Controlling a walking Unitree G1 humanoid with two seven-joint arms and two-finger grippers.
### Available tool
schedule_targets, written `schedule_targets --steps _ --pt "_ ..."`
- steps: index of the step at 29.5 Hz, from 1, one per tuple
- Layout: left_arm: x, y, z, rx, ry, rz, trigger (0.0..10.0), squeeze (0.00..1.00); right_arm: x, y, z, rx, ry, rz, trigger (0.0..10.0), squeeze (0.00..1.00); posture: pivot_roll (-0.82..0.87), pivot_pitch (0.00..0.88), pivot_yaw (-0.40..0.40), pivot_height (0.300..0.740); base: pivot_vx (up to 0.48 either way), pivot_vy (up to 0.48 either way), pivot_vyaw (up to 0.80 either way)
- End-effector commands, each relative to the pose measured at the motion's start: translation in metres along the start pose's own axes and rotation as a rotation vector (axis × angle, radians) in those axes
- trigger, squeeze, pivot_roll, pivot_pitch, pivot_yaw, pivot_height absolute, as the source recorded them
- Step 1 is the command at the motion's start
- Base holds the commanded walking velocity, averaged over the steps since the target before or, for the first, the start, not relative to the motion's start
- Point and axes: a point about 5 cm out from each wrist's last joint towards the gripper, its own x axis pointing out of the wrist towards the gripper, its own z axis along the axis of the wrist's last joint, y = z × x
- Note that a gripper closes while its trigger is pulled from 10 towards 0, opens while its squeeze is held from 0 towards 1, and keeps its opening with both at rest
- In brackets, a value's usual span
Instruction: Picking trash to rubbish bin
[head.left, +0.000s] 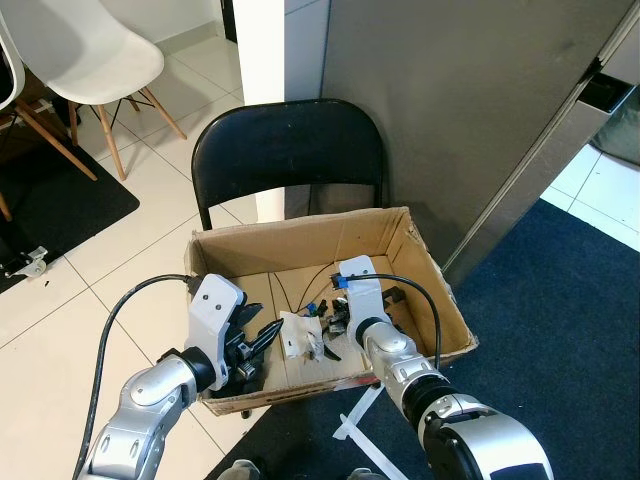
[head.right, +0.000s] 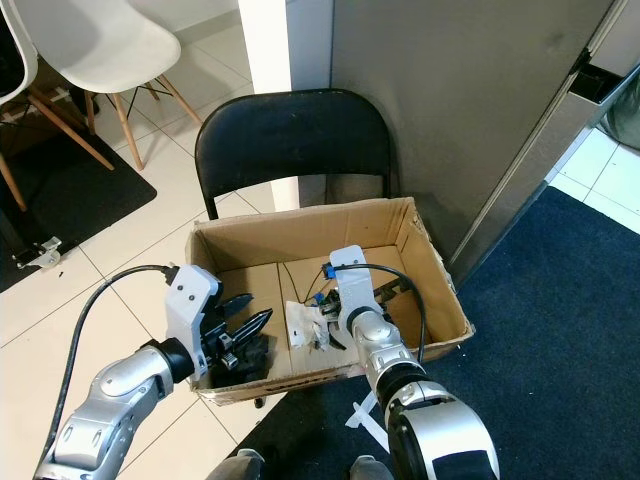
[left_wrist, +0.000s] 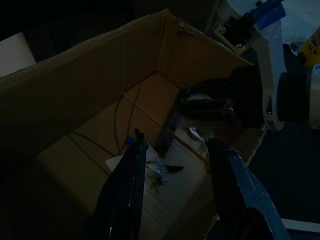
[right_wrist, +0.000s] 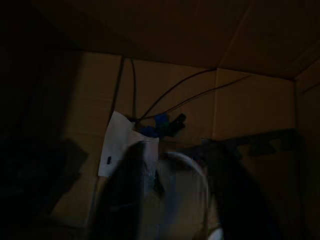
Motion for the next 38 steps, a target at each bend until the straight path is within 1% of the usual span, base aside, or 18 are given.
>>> schedule_targets --steps 1,2,3,4,10,13,15,16,17,19,22,23,24,28,31,33,35,38 --pt "-0.002 -0.003 -0.005 -0.017 0.022 -0.017 10.0 0.0 -0.001 0.001 -0.005 0.0 0.011 -0.005 10.0 0.62 0.08 0.255 -0.012 0.74 0.0 0.0 0.0" --pt "-0.002 -0.003 -0.005 -0.017 0.022 -0.017 10.0 0.0 -0.001 0.001 -0.005 0.0 0.011 -0.005 10.0 0.62 0.08 0.255 -0.012 0.74 0.0 0.0 0.0" --pt "-0.002 -0.002 -0.005 -0.018 0.023 -0.018 10.0 0.0 -0.001 0.0 -0.004 0.002 0.006 -0.012 10.0 0.06 0.08 0.248 -0.013 0.74 0.0 0.0 0.0" --pt "-0.001 -0.001 -0.005 -0.02 0.021 -0.017 10.0 0.0 -0.001 -0.002 -0.003 0.032 -0.002 -0.02 10.0 0.0 0.08 0.241 -0.013 0.74 0.0 0.0 0.0" --pt "0.005 0.003 -0.005 -0.003 0.017 0.016 10.0 0.0 -0.002 -0.013 0.002 0.116 -0.044 -0.063 10.0 0.0 0.07 0.205 -0.024 0.74 0.0 0.0 0.0" --pt "0.009 0.013 -0.002 0.004 -0.003 0.123 10.0 0.0 -0.004 -0.024 0.007 0.166 -0.11 -0.099 10.0 0.0 0.07 0.178 -0.032 0.74 0.0 0.0 0.0" --pt "0.01 0.023 0.001 0.01 -0.03 0.243 10.0 0.0 -0.007 -0.034 0.015 0.214 -0.201 -0.125 10.0 0.0 0.06 0.162 -0.026 0.74 0.0 0.0 0.0" --pt "0.01 0.023 0.001 0.01 -0.03 0.243 10.0 0.0 -0.007 -0.034 0.015 0.214 -0.201 -0.125 10.0 0.0 0.06 0.162 -0.026 0.74 0.0 0.0 0.0" --pt "0.005 0.033 -0.001 0.018 -0.029 0.372 10.0 0.0 -0.015 -0.042 0.024 0.159 -0.328 -0.128 10.0 0.0 0.04 0.148 -0.016 0.74 0.0 0.0 0.0" --pt "0.003 0.035 -0.004 0.032 -0.024 0.396 10.0 0.0 -0.021 -0.046 0.026 0.134 -0.386 -0.132 10.0 0.0 0.03 0.14 -0.012 0.74 0.0 0.0 0.0" --pt "0.003 0.035 -0.007 0.055 -0.018 0.407 10.0 0.0 -0.027 -0.053 0.021 0.134 -0.404 -0.166 10.0 0.0 0.03 0.133 -0.01 0.74 0.0 0.0 0.0" --pt "0.003 0.035 -0.009 0.023 -0.021 0.438 10.0 0.0 -0.036 -0.064 0.01 0.102 -0.381 -0.217 10.0 0.0 0.02 0.122 -0.008 0.74 0.0 0.0 0.0" --pt "0.003 0.035 -0.009 0.023 -0.021 0.438 10.0 0.0 -0.036 -0.064 0.01 0.102 -0.381 -0.217 10.0 0.0 0.02 0.122 -0.008 0.74 0.0 0.0 0.0" --pt "-0.001 0.037 -0.004 0.011 -0.072 0.524 10.0 0.0 -0.057 -0.084 -0.006 0.193 -0.394 -0.301 10.0 0.0 0.01 0.114 0.003 0.74 0.0 0.0 0.0" --pt "-0.002 0.037 -0.006 0.006 -0.079 0.567 10.0 0.0 -0.067 -0.085 -0.016 0.198 -0.391 -0.298 10.0 0.0 0.0 0.109 0.01 0.74 0.0 0.0 0.0" --pt "0.001 0.032 -0.012 -0.014 -0.069 0.587 10.0 0.0 -0.072 -0.079 -0.026 0.159 -0.369 -0.261 10.0 0.0 0.0 0.108 0.008 0.74 0.0 0.0 0.0" --pt "0.005 0.03 -0.014 -0.003 -0.064 0.586 10.0 0.0 -0.072 -0.072 -0.028 0.162 -0.356 -0.227 10.0 0.0 -0.01 0.104 0.005 0.74 0.0 0.0 0.0" --pt "0.007 0.028 -0.012 -0.013 -0.08 0.561 10.0 0.0 -0.071 -0.069 -0.026 0.171 -0.359 -0.218 10.0 0.0 -0.01 0.103 0.003 0.74 0.0 0.0 0.0"
